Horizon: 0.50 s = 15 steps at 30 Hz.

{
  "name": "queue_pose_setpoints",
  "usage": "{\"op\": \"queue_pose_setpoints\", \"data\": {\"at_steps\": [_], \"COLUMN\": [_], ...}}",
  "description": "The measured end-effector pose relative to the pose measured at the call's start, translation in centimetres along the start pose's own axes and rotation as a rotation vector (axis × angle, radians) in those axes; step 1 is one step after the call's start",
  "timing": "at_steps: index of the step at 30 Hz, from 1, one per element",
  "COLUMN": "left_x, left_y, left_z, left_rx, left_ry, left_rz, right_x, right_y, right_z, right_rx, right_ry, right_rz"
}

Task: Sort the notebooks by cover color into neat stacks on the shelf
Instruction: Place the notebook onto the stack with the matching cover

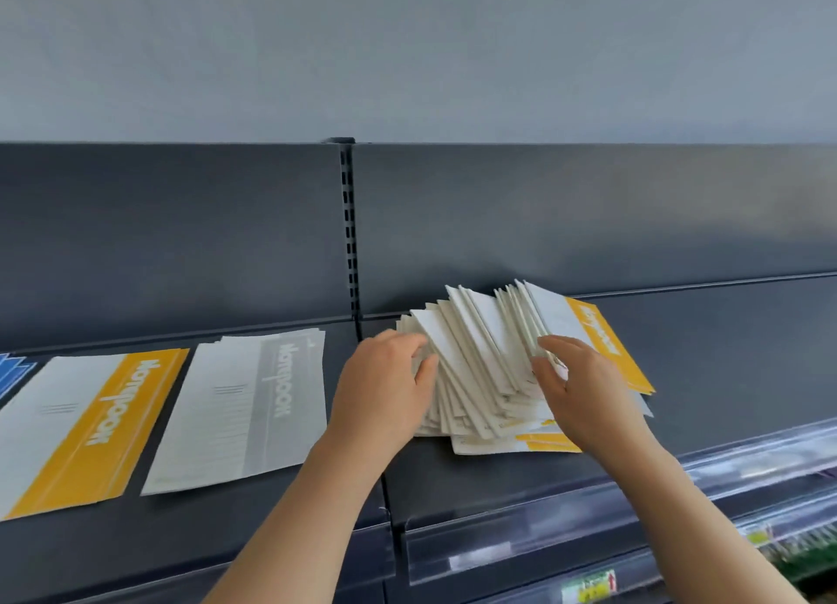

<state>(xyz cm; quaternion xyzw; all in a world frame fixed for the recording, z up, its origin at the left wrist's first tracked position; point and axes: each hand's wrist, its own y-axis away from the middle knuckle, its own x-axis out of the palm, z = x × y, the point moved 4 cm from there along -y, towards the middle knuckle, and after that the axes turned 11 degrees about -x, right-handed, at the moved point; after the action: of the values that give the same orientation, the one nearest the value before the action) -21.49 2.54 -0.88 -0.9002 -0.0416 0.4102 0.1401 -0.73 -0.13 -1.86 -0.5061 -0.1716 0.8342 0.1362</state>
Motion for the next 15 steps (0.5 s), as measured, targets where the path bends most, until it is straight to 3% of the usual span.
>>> {"op": "queue_pose_setpoints", "data": {"at_steps": [8,15], "left_x": [4.7,8.9], "left_y": [-2.6,-3.7], "left_z": [-4.1,-6.4], "left_rx": [0.074,0.064], "left_ry": [-0.032,-0.141], "left_rz": [0.092,0.14], "right_x": [-1.2,-0.8], "right_y": [-0.7,-2.7], "right_z": [-7.3,-12.8], "right_rx": [0.176,0.153], "right_ry": [-0.01,-0.005], "right_rz": [0.0,0.186]}}
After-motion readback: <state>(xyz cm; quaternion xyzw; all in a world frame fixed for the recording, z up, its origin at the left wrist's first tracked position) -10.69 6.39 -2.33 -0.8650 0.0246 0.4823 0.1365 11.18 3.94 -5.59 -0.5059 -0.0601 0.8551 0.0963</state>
